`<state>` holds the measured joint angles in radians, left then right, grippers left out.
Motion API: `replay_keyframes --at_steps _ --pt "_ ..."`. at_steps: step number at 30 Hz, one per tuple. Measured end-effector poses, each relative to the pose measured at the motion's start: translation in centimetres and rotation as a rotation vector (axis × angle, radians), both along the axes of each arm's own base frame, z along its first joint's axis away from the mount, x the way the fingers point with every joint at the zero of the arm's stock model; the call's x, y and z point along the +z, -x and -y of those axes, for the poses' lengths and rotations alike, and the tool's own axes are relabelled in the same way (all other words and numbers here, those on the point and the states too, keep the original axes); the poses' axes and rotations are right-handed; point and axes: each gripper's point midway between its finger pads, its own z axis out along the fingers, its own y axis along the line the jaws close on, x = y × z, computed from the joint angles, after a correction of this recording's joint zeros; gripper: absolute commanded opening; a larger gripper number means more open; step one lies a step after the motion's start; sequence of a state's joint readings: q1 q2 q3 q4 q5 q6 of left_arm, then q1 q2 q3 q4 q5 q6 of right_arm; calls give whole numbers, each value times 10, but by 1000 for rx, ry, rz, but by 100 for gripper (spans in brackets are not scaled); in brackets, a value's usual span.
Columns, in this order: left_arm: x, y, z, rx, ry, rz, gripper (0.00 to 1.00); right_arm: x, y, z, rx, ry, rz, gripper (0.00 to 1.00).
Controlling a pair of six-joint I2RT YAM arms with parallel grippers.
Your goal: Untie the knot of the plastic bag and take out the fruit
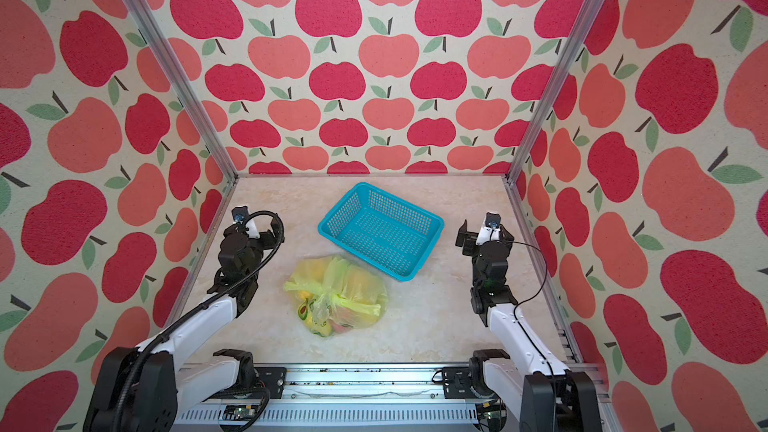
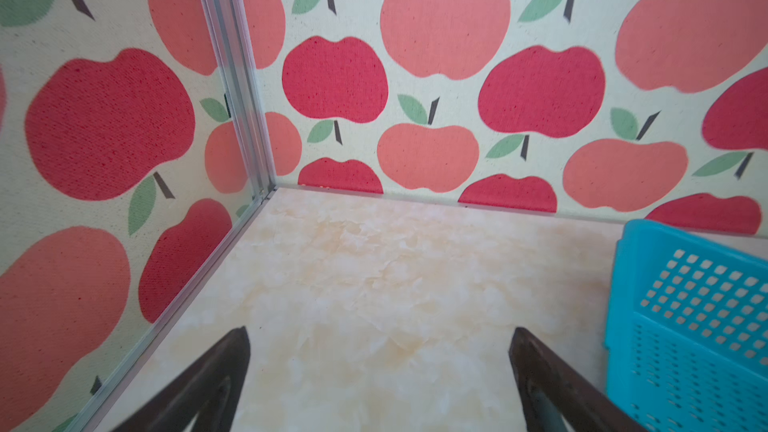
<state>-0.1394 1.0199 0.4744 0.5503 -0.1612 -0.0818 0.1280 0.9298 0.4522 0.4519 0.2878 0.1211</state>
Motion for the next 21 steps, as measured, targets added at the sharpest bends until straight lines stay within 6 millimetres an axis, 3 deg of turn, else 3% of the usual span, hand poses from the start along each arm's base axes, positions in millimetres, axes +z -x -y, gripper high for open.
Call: replay_keyframes --at_steps 2,4,8,10,15,21 --pt "28 18 18 -117 51 67 99 31 8 -7 79 -99 69 99" --pt "42 35 29 -191 111 111 99 42 18 -25 198 -167 111 99" --pt "34 63 26 -234 267 116 99 29 21 -63 398 -250 30 99" --pt "33 73 28 -264 325 101 99 29 7 -80 454 -260 -59 99" --pt "30 92 52 -364 397 46 99 31 -55 -119 520 -224 -244 96" --pt "0 101 64 -377 401 -120 99 -20 -119 -155 550 -115 -485 97"
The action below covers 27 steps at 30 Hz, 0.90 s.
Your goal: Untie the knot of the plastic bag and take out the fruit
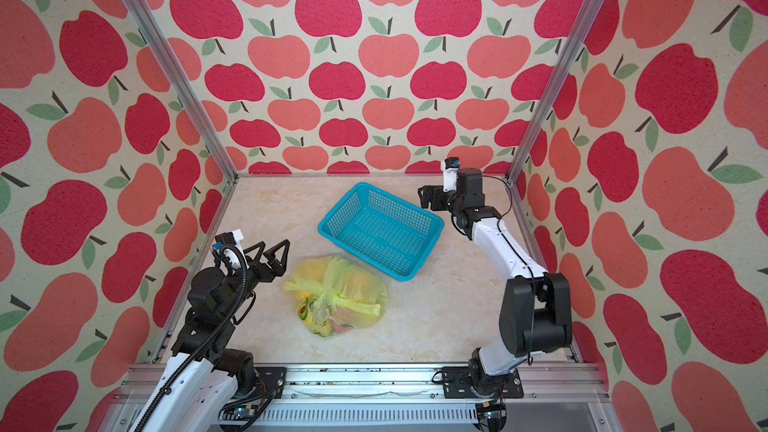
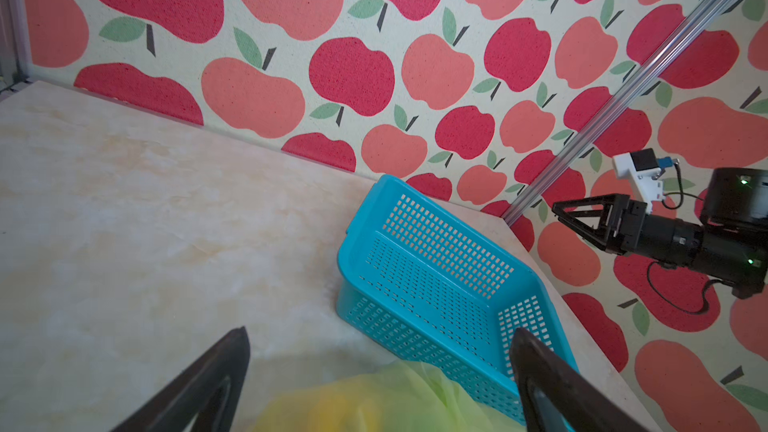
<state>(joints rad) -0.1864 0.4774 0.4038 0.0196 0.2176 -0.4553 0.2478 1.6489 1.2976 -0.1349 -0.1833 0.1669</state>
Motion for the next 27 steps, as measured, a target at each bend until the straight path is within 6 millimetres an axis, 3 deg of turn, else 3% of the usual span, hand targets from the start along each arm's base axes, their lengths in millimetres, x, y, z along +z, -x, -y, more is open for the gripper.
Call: replay_keyframes --at_steps 7,14,20,27 --pt "-26 6 0 -2 -21 -104 99 -65 -31 -40 113 195 -172 99" --pt "-51 6 7 -28 -42 -205 99 -88 -49 -50 165 278 -239 97" --pt "-49 12 22 -92 -53 -217 99 -96 -53 -49 170 312 -282 73" --pt "-31 22 45 -181 -105 -207 99 -119 -31 -34 135 312 -373 48"
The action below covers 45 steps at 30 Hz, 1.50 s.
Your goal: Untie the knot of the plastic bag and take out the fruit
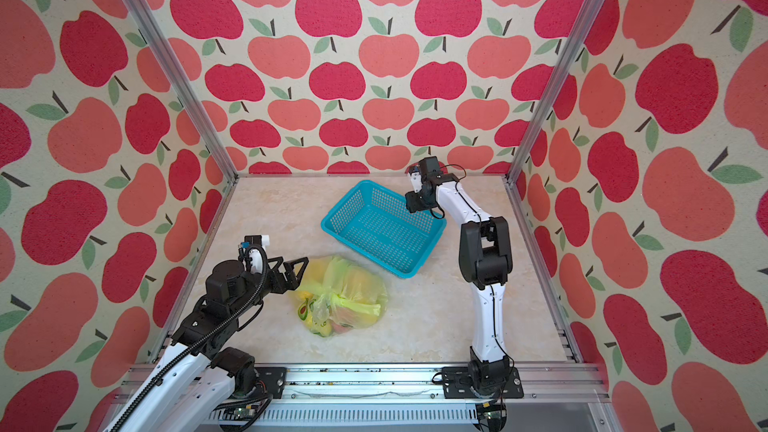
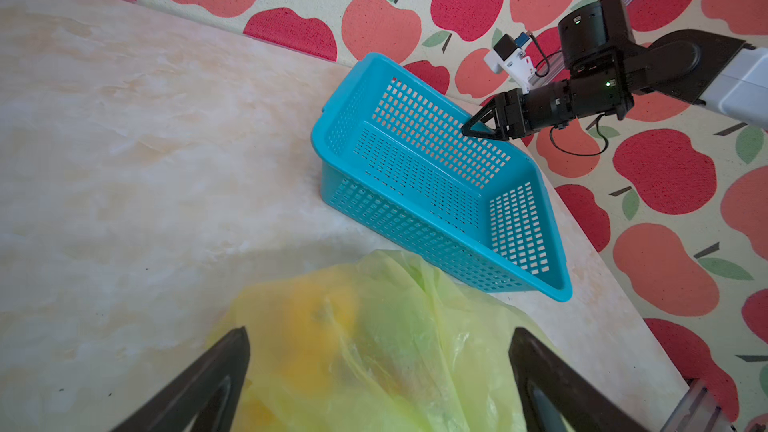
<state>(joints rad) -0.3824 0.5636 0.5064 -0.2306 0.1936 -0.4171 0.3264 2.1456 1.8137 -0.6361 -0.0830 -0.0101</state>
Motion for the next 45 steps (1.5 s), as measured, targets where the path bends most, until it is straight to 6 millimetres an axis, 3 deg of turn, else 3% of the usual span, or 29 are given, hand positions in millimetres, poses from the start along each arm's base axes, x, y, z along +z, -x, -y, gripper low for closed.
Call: replay_keyframes --at_steps 4,10,14,18,24,29,31,34,36,38,42,45 --pt "4 6 9 -32 -19 5 99 -7 36 28 -77 7 -42 38" --pt "4 8 10 -27 -36 4 99 -10 100 96 -278 -21 -60 36" --pt "-1 8 4 10 -48 -16 99 -3 125 131 -409 -38 -42 35" --pt "-1 13 -2 31 -46 -25 99 13 136 135 -443 -59 -2 38" --pt "0 17 -10 67 -47 -48 99 37 152 140 -459 -71 68 68" --pt "1 22 -18 97 -85 -111 99 80 183 142 -454 -126 212 76" --pt "19 21 -21 113 -81 -105 99 114 196 140 -433 -183 319 82" --pt "60 18 -21 121 -45 -49 99 160 215 134 -389 -280 466 99" --pt "84 18 -22 126 -21 -4 99 177 227 133 -370 -325 535 99" --pt "95 17 -27 149 -15 23 99 186 236 131 -355 -361 589 99" --pt "84 10 -41 227 -25 46 99 184 249 124 -318 -434 634 99" --pt "53 9 -45 240 -43 51 99 186 257 113 -259 -482 633 99"
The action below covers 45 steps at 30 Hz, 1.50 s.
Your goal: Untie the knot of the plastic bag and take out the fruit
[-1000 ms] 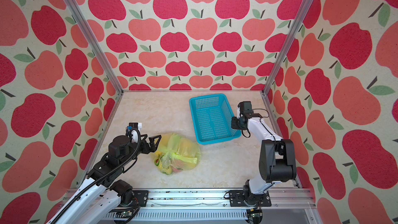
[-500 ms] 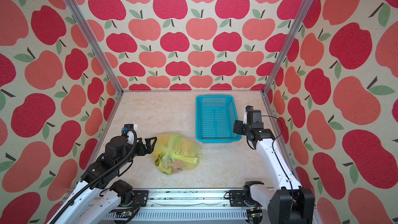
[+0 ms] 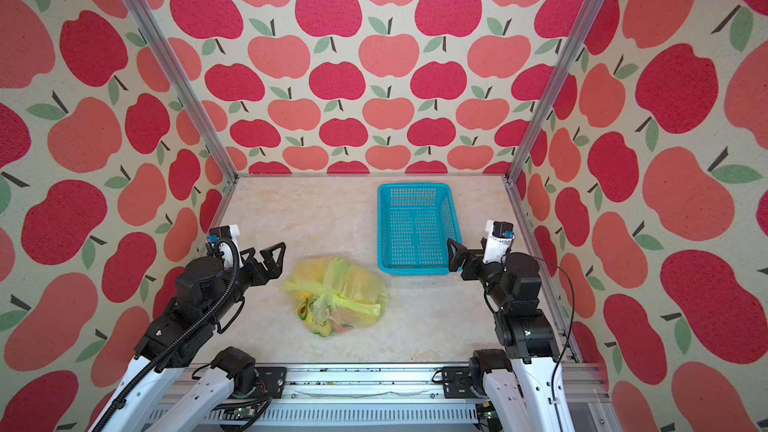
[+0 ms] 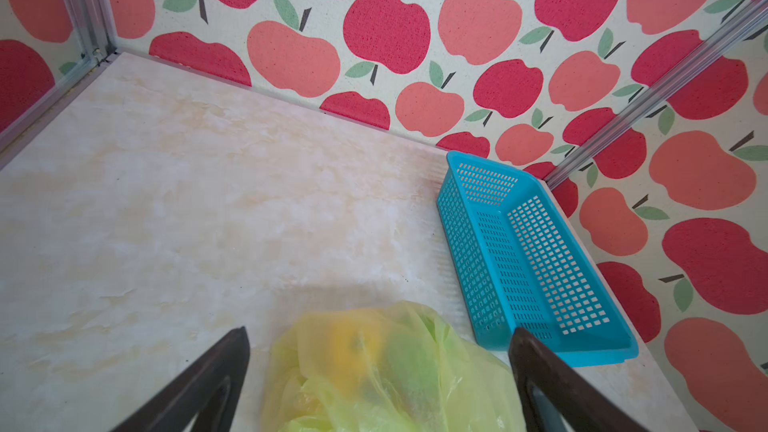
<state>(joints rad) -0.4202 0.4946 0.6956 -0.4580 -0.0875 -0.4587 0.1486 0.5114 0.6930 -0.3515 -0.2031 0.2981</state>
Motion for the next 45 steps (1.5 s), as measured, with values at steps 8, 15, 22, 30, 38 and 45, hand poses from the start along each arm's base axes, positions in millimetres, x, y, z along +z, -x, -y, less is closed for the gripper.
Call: replay_keyframes --at_steps 8,15,22,30,38,45 --pt "-58 -15 14 -43 -38 -85 99 -7 9 -97 378 33 -42 87" --pt "-71 -26 25 -82 -58 -131 99 -67 43 -218 683 370 -99 88" --pt "-65 -26 25 -82 -50 -108 99 -94 40 -264 695 587 -64 87" --pt "-58 -27 27 -90 -39 -79 99 -102 61 -286 785 633 -29 84" --pt "-57 -26 29 -102 -34 -80 99 -102 66 -304 848 598 -29 81" --pt "-63 -29 35 -124 -33 -102 99 -130 56 -332 867 635 -71 27"
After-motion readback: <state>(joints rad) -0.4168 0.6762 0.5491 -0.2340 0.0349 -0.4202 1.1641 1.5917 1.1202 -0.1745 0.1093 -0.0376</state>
